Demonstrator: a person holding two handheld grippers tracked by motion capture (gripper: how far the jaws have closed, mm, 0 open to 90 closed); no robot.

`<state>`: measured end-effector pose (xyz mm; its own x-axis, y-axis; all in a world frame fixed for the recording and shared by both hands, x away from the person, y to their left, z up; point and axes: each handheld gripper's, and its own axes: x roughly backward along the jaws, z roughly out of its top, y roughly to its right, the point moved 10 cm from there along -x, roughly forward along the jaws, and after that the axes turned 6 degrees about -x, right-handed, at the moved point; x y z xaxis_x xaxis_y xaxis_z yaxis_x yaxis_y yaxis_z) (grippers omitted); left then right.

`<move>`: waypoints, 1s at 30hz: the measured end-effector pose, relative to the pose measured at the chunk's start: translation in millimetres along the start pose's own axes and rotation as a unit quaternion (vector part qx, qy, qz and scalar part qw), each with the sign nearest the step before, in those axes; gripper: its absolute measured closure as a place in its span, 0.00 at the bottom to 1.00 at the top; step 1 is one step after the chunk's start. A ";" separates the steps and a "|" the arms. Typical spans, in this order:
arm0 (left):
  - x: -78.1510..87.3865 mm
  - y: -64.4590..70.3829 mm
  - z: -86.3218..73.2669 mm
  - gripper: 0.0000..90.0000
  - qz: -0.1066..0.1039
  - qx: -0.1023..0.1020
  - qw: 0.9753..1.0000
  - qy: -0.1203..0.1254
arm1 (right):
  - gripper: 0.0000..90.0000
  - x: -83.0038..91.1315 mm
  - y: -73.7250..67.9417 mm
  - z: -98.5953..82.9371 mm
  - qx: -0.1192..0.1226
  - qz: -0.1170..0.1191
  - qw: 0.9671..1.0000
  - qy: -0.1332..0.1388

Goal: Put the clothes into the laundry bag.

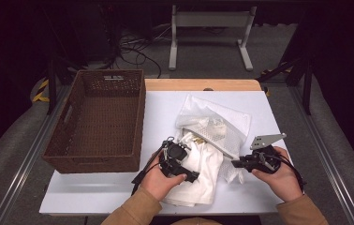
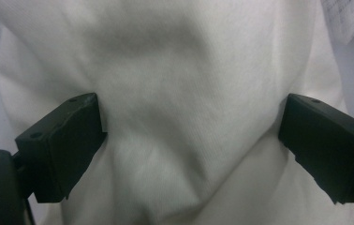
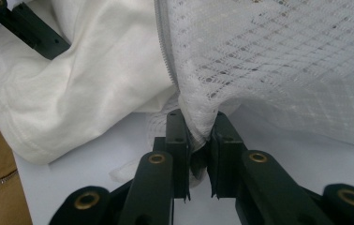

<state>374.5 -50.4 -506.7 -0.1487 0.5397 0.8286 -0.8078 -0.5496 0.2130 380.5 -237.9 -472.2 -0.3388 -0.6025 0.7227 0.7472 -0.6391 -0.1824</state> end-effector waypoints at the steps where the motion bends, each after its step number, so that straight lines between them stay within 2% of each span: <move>1: -2.0 0.6 -1.6 0.07 -0.003 -0.002 1.000 -0.001 | 0.89 -0.1 0.0 0.0 0.000 0.000 1.000 0.000; 5: -9.8 4.7 -7.9 0.06 -0.020 -0.014 1.000 -0.006 | 0.89 -0.3 0.1 0.2 0.001 -0.001 1.000 0.000; 9: -13.6 6.8 -9.4 0.06 -0.022 -0.016 1.000 -0.009 | 0.89 -0.5 0.3 0.1 0.000 -0.002 1.000 0.000; 14: -16.1 9.3 -9.3 0.07 -0.013 -0.025 1.000 -0.010 | 0.89 -1.0 0.2 -0.1 0.001 -0.001 1.000 -0.001; 17: -18.6 10.9 -10.1 0.10 0.013 -0.043 0.999 -0.005 | 0.89 -1.5 -0.3 0.2 0.002 -0.001 1.000 -0.001; 20: -18.1 11.8 -10.6 0.15 0.018 -0.049 0.999 -0.001 | 0.89 -1.9 -0.9 0.2 0.002 0.000 1.000 -0.001; 22: -17.0 13.0 -10.2 0.21 0.016 -0.053 0.998 0.008 | 0.89 -1.9 -1.3 0.2 0.001 -0.001 1.000 -0.002; 25: -15.2 18.6 -9.5 0.45 -0.009 -0.053 0.998 0.025 | 0.89 -2.0 -1.2 0.5 0.002 -0.002 1.000 -0.001; 27: -14.0 19.8 -9.2 0.60 -0.026 -0.044 0.998 0.033 | 0.88 -2.2 -1.2 0.4 0.003 -0.002 1.000 -0.001; 29: -14.2 20.6 -8.1 0.72 -0.044 -0.037 0.998 0.039 | 0.88 -2.6 -1.2 0.3 0.003 -0.002 1.000 -0.002; 30: -14.1 21.2 -7.8 0.75 -0.045 -0.037 0.998 0.038 | 0.89 -2.7 -1.3 0.3 0.003 -0.001 1.000 -0.002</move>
<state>355.0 -64.7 -517.9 -0.1143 0.6334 0.7653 -0.8589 -0.4502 0.2443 380.7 -235.2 -473.7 -0.3381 -0.5998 0.7252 0.7498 -0.6374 -0.1775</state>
